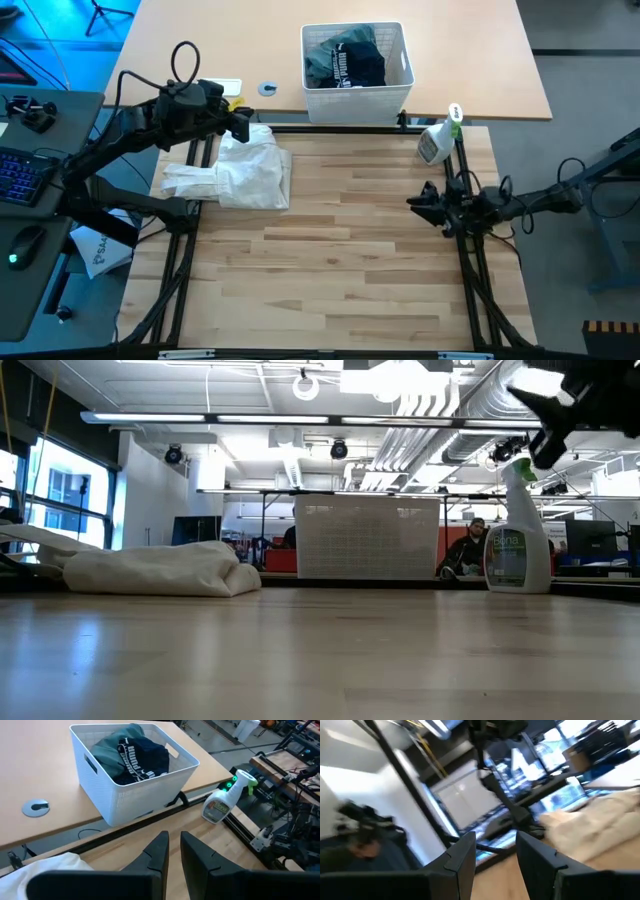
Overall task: Fold Laundry from Bin
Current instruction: Return to Home Position
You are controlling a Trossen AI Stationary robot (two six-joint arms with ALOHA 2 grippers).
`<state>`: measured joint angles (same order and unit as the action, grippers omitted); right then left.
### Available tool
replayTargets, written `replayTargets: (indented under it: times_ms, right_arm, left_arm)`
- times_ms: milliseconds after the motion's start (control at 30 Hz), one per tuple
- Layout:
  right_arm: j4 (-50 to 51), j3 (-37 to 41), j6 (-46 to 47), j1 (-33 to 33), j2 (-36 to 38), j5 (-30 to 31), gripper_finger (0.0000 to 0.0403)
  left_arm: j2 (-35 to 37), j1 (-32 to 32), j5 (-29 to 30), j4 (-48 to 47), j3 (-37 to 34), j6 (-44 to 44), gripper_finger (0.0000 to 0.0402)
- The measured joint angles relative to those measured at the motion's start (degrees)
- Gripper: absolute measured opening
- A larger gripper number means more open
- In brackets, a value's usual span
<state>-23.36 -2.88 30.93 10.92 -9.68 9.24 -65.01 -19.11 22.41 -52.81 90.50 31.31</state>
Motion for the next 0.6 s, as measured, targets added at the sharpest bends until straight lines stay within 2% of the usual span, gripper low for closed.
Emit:
replayTargets:
  times_ms: [133,267,467,600]
  right_arm:
    - [1.2,2.3,-3.0,-0.1,0.5,3.3,0.0133]
    - [5.2,2.3,-4.4,-0.8,0.4,3.1,0.0133]
    - [7.9,2.3,-6.3,-2.4,0.4,2.8,0.0133]
    - [9.8,2.3,-3.6,-3.1,0.4,2.8,0.0133]
  left_arm:
    - [0.5,0.0,-1.8,-0.6,0.0,-0.4,0.0035]
    - [3.1,0.0,-6.3,-1.2,0.0,-0.9,0.0035]
    - [10.8,0.0,-5.4,-4.9,-1.1,-1.9,0.0035]
    - [17.5,0.0,-5.4,-2.3,-6.9,-3.7,0.0035]
